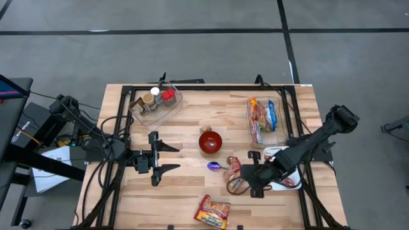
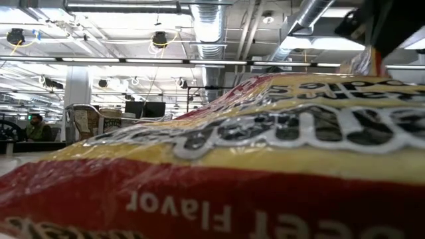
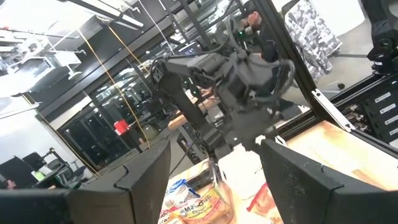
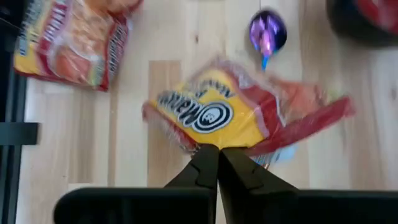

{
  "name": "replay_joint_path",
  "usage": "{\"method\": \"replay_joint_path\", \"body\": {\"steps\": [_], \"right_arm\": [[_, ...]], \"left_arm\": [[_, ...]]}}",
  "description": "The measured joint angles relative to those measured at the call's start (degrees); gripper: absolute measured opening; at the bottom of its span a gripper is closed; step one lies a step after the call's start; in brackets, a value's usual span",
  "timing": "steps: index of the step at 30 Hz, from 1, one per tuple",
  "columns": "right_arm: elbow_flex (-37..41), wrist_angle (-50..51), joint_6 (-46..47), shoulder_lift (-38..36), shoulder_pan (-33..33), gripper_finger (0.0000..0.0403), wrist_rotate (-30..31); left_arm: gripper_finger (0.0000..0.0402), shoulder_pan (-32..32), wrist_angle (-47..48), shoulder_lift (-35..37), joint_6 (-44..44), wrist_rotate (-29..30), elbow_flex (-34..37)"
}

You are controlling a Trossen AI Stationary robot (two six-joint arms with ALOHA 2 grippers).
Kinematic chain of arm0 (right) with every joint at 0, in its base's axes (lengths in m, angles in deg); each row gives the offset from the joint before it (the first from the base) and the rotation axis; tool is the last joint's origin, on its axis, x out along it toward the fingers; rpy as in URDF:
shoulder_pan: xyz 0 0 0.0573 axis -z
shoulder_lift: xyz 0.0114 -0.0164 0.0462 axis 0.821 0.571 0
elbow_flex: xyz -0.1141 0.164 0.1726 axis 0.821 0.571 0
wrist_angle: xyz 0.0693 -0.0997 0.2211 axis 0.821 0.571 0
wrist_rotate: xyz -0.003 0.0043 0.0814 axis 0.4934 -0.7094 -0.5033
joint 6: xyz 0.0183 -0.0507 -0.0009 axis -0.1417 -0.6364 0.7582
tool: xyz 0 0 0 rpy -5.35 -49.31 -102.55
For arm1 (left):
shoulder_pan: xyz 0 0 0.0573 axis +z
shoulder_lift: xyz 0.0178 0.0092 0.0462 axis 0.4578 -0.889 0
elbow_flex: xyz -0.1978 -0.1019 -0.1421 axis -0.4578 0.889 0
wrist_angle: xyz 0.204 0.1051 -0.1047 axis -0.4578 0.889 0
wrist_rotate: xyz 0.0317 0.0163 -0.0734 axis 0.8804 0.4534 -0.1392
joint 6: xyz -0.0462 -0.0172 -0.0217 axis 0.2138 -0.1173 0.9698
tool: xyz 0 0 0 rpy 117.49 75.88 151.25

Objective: Pick & Place Food Item
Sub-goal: Put the top red noodle pack into the right transparent bin

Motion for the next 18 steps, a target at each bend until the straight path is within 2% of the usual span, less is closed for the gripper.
{"method": "replay_joint_path", "body": {"steps": [3,5,9,18], "right_arm": [[0.00,-2.08,-2.17,-1.37,-1.58,0.0000,1.87],[-0.02,-3.71,-4.17,-1.96,-2.36,0.0000,2.82],[-0.02,-6.52,-7.57,-2.15,-2.72,0.0000,2.32],[-0.09,-9.12,-13.32,0.64,1.47,0.0000,-3.87]], "left_arm": [[0.0241,0.01,1.51,0.02,1.25,-0.28,-0.03],[0.0241,0.69,4.47,0.02,3.63,-2.48,-0.03],[0.0241,2.56,6.60,0.00,6.60,-9.15,-0.03],[0.0241,9.80,11.48,-0.76,17.39,-26.34,-0.04]]}}
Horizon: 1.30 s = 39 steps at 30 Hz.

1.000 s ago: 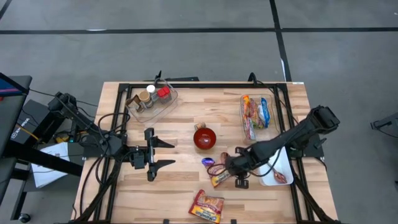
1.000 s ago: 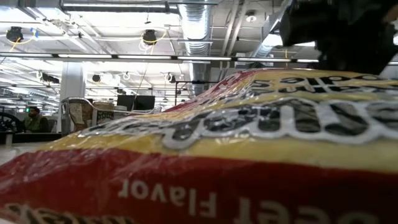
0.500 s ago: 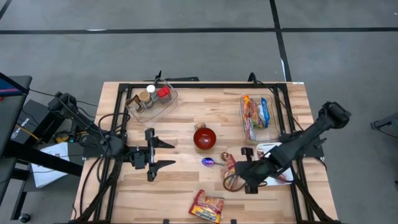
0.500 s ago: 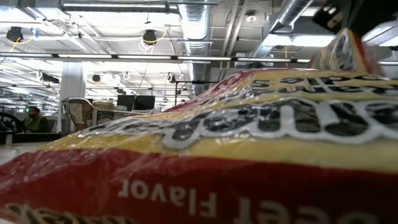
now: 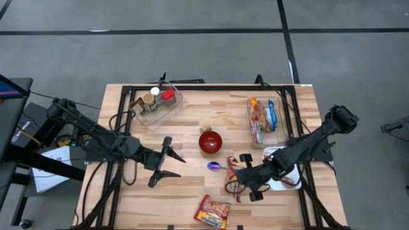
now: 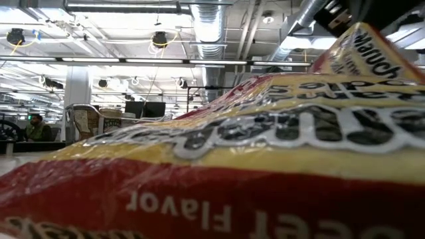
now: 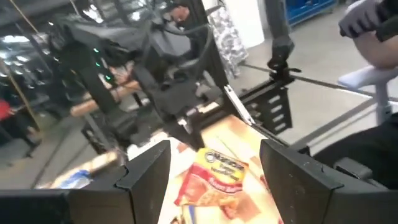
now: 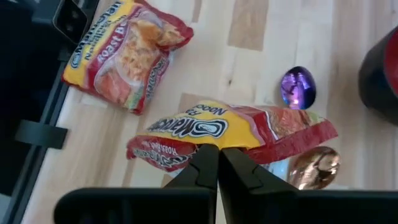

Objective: Pick & Place Food Item
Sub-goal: Put the top red noodle pack into the right transparent bin

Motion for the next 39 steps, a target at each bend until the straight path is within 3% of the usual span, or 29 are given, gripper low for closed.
{"method": "replay_joint_path", "body": {"steps": [6,11,18,29,39], "right_arm": [[0.02,-3.11,-4.58,0.00,1.88,0.0000,-1.55],[0.02,-5.44,-8.61,0.00,2.01,0.0000,-2.63],[0.02,-7.44,-13.68,0.00,1.87,0.0000,-2.43],[0.02,-12.08,-19.68,0.00,1.87,0.0000,-1.11],[0.02,-16.61,-24.47,0.00,1.87,0.0000,-2.32]], "left_arm": [[0.0241,7.28,-2.62,-7.15,3.63,-9.59,-0.74],[0.0241,13.58,-2.97,-16.47,7.15,-16.95,-5.78],[0.0241,15.33,-1.96,-26.47,8.62,-26.89,-13.32],[0.0248,15.29,3.78,-36.82,9.06,-28.87,-22.16],[0.0262,15.29,3.48,-37.75,10.07,-28.85,-23.39]]}}
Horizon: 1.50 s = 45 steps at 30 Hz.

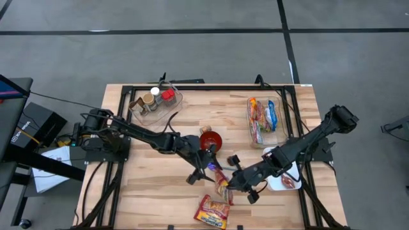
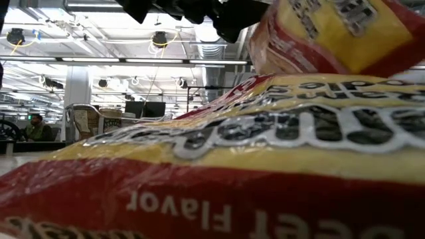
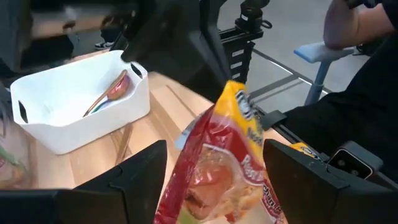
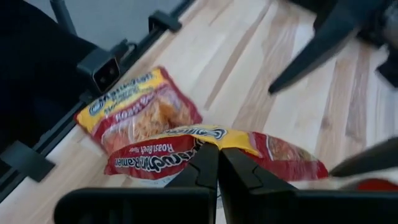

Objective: Pick & Place Food Item
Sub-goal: Put the top red noodle pack into the right transparent bin

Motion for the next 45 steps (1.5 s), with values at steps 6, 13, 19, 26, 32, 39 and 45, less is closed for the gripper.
{"method": "replay_joint_path", "body": {"steps": [6,13,19,26,32,39,45], "right_arm": [[0.00,-2.72,-1.80,0.00,0.52,0.0000,0.17],[0.00,-4.90,-2.39,0.00,1.72,0.0000,0.42],[0.00,-6.67,-2.37,0.00,2.28,0.0000,1.59],[0.00,-6.67,-2.25,0.00,2.38,0.0000,1.73],[0.00,-6.60,-1.95,0.00,2.36,0.0000,1.75],[0.00,-6.42,-1.76,0.00,2.38,0.0000,1.75],[0.00,-6.19,-1.76,0.00,2.31,0.0000,1.71]], "left_arm": [[0.0262,-0.02,-1.14,0.00,0.39,-2.01,0.00],[0.0262,-0.02,-0.95,0.00,1.37,-2.05,0.00],[0.0261,-0.02,-0.88,0.00,1.53,-2.05,0.00],[0.0223,0.20,-1.29,0.00,1.53,-2.05,0.02],[0.0152,1.34,-1.27,0.00,3.24,-2.29,0.04],[0.0068,1.90,-1.34,0.00,3.24,-2.45,0.04],[0.0009,1.88,-2.48,0.00,2.89,-2.43,0.09]]}}
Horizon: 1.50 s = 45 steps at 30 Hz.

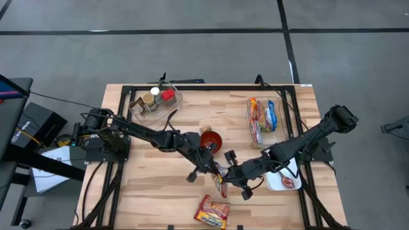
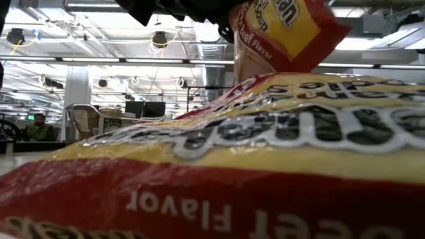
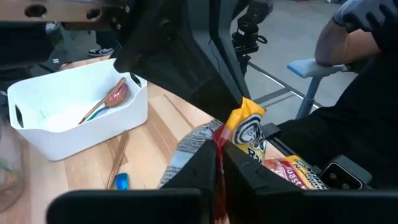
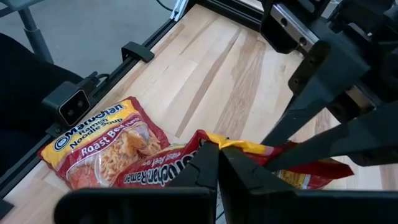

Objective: Pick & Place Food Item
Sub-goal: Put the top red noodle pack into the right transparent bin

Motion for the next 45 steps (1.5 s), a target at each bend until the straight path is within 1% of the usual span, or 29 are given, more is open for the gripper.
{"method": "replay_joint_path", "body": {"steps": [8,10,13,16,21,24,26,28,31,37,41,45], "right_arm": [[0.00,0.20,-0.33,0.00,-0.10,0.0000,-0.22],[0.00,0.06,-0.42,0.00,-0.12,0.0000,-0.19],[0.00,-0.10,-0.04,-0.34,-0.15,0.0015,-0.14],[0.00,-0.33,0.90,-0.37,-0.81,0.0054,2.53],[0.00,-0.50,-0.40,-0.37,-3.64,0.0149,10.20],[-1.03,0.63,-2.45,-0.39,-5.89,0.0203,13.68],[-2.25,1.39,-3.66,-0.39,-7.64,0.0230,15.17],[-3.03,2.01,-4.83,-0.46,-9.29,0.0245,15.45],[-3.58,3.44,-6.80,-0.46,-11.80,0.0249,15.80],[-3.67,4.35,-11.73,-0.44,-15.84,0.0226,20.63],[-3.67,3.80,-15.37,-0.44,-17.30,0.0208,23.67],[-3.67,3.74,-20.35,-0.18,-18.19,0.0191,26.54]], "left_arm": [[0.0003,0.00,-0.10,0.00,-0.38,0.16,0.00],[0.0002,0.04,0.07,0.00,-0.38,-1.20,0.00],[0.0004,0.05,1.01,0.01,-0.41,-2.14,0.00],[0.0004,0.16,2.95,0.02,-0.48,-2.19,0.00],[0.0002,1.15,3.86,0.04,-0.35,-2.39,0.00],[0.0004,1.60,4.04,0.04,0.21,-2.43,0.00],[0.0004,2.03,3.90,0.04,1.11,-4.03,0.00],[0.0003,2.40,3.07,0.04,2.18,-6.68,0.00],[0.0002,2.71,-0.62,0.04,5.07,-10.60,0.00],[0.0004,2.91,-8.25,0.04,12.87,-14.60,0.00],[0.0002,3.21,-12.81,0.04,19.39,-14.88,0.00],[0.0004,3.30,-14.41,0.04,22.60,-13.53,0.00]]}}
